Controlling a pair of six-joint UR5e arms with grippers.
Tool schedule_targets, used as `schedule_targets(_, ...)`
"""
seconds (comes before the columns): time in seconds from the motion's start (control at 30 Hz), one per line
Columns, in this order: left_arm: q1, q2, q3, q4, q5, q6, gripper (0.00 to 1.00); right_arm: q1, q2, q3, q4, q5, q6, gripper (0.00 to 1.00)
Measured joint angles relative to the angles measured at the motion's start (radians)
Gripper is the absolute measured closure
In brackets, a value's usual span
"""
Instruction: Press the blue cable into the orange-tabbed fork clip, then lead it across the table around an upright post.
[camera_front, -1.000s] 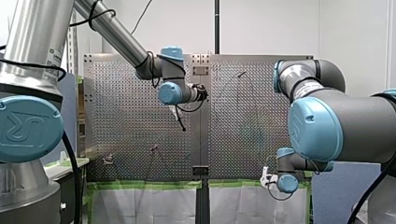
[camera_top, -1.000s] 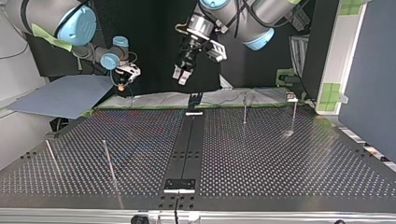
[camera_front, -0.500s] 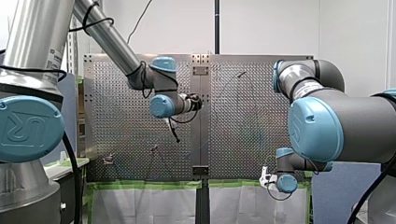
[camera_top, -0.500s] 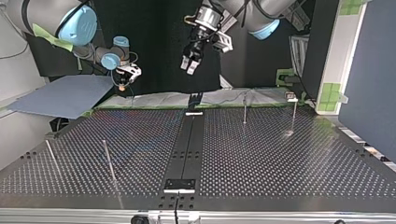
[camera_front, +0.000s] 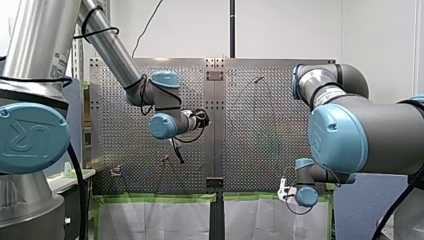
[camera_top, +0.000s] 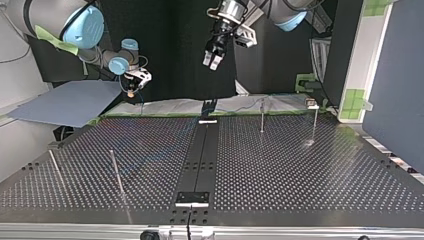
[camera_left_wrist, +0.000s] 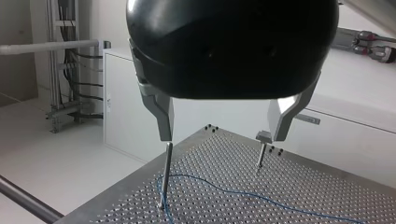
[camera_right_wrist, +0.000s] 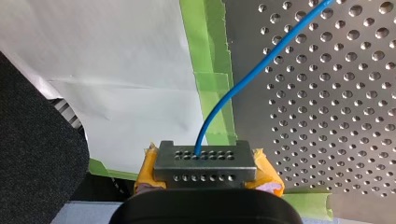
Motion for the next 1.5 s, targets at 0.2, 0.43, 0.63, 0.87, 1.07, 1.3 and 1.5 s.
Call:
schedule_targets(0.2, 0.008, -0.001, -0.017, 0.052, 0.000, 0.005, 0.00, 0.001, 0.000, 0.000, 0.000, 0.000, 0.000, 1.00)
schedule_targets(0.43, 0.021, -0.003, -0.018, 0.124, 0.000, 0.010, 0.00, 0.004, 0.000, 0.000, 0.000, -0.001, 0.000, 1.00)
schedule_targets(0.63, 0.030, -0.027, -0.019, 0.141, -0.002, 0.035, 0.00, 0.005, 0.000, -0.005, 0.003, -0.001, -0.001, 1.00)
schedule_targets(0.87, 0.034, -0.084, -0.019, 0.124, -0.012, 0.084, 0.00, 0.011, 0.000, -0.008, 0.009, -0.001, -0.019, 1.00)
schedule_targets(1.07, 0.036, -0.111, -0.018, 0.120, -0.013, 0.081, 0.00, 0.012, 0.000, -0.009, 0.021, 0.000, -0.024, 1.00)
schedule_targets(1.3, 0.040, -0.113, -0.019, 0.122, -0.016, 0.078, 0.00, 0.012, 0.000, -0.010, 0.024, 0.000, -0.025, 1.00)
schedule_targets(1.5, 0.043, -0.112, -0.019, 0.123, -0.016, 0.078, 0.00, 0.012, 0.000, -0.009, 0.024, 0.000, -0.026, 1.00)
